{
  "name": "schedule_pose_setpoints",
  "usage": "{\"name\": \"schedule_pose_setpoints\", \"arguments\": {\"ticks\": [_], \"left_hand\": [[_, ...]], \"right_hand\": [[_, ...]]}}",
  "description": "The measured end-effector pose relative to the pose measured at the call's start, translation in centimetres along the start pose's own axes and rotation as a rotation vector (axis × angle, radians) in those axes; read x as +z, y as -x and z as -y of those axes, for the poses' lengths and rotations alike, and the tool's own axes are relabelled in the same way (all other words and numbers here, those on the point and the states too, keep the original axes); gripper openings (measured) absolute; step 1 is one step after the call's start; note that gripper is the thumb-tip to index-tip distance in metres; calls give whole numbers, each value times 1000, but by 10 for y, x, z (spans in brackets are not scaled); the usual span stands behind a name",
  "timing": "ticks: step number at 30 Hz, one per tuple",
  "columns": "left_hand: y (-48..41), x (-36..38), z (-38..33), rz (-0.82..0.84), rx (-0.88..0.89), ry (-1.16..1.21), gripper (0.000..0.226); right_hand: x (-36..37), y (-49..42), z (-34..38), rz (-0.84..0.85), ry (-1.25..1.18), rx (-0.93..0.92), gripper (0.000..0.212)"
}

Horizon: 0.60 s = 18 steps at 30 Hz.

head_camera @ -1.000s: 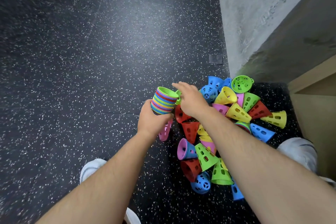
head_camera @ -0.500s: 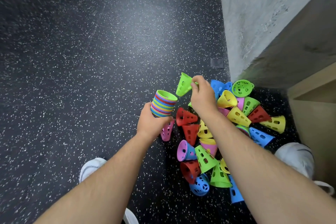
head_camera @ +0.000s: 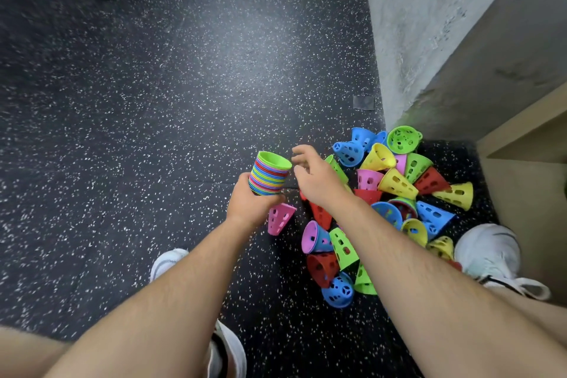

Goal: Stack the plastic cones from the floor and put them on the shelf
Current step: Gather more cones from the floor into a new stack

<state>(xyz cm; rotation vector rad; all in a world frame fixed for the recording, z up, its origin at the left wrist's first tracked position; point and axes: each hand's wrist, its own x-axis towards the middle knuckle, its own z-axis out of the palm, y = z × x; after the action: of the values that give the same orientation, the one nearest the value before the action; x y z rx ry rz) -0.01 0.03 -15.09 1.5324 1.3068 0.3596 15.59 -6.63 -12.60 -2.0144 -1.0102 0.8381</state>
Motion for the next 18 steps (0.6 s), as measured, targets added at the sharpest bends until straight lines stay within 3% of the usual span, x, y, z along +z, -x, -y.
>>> {"name": "schedule_pose_setpoints", "arguments": {"ticks": [5,9,16,18], "left_hand": [[8,-19,18,-30,-35,-16,52],[14,-28,32,-22,-53,-46,52],[22,-29,42,-8,-75,-76,53],[24,-30,41,-1,-79,-89,52]], "right_hand": [[35,14,-13,146,290,72,46],[54,23,-28,199,516,26,34],[51,27,-37,194,526,81,41],[52,28,-39,181,558,129,29]]}}
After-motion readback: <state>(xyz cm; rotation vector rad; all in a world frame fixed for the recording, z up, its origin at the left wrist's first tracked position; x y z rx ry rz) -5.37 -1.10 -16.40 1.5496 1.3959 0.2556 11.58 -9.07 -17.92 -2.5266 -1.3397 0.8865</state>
